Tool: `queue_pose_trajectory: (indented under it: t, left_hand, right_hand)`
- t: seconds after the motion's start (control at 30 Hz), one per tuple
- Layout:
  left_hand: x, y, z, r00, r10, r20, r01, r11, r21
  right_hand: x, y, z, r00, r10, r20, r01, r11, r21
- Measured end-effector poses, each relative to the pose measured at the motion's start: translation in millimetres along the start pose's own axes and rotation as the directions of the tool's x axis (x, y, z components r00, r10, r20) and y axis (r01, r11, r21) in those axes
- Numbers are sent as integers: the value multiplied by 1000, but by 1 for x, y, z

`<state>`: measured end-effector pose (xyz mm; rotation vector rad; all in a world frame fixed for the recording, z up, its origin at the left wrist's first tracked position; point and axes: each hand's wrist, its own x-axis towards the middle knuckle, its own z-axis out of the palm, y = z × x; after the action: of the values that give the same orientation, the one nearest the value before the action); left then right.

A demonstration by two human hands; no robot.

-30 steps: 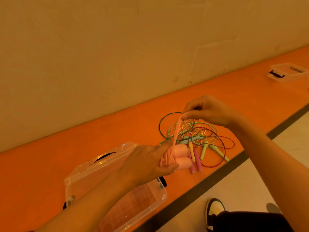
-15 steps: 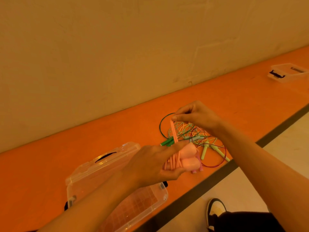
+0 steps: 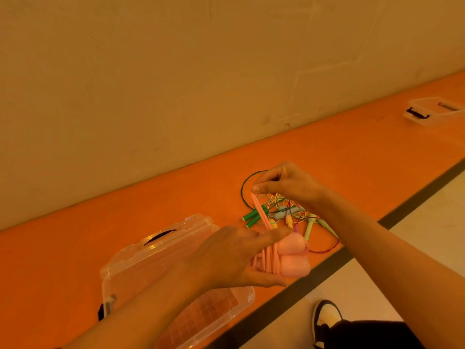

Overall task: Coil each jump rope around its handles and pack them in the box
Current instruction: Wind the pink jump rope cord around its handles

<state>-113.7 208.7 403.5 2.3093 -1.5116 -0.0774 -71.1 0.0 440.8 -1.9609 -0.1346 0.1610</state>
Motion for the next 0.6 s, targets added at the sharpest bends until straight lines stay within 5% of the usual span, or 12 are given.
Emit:
queue_pose_trajectory:
  t: [0.27,0.37,0.6]
  left_hand:
    - [-4,-15,-8,995,20,-97,-22,1000,-20]
    - [-9,-29,-20,978,-86,-193,63,991,-121]
    - [-15,-38,-22,976,-112,-188,87,987,-137]
  right_hand:
    - [-2,19,-30,985,83,154,-79,996,-31]
    - [-8,25,-46,957,166,238,-150,985,-85]
    - [-11,22,-60,994,59,92,-39,978,-204]
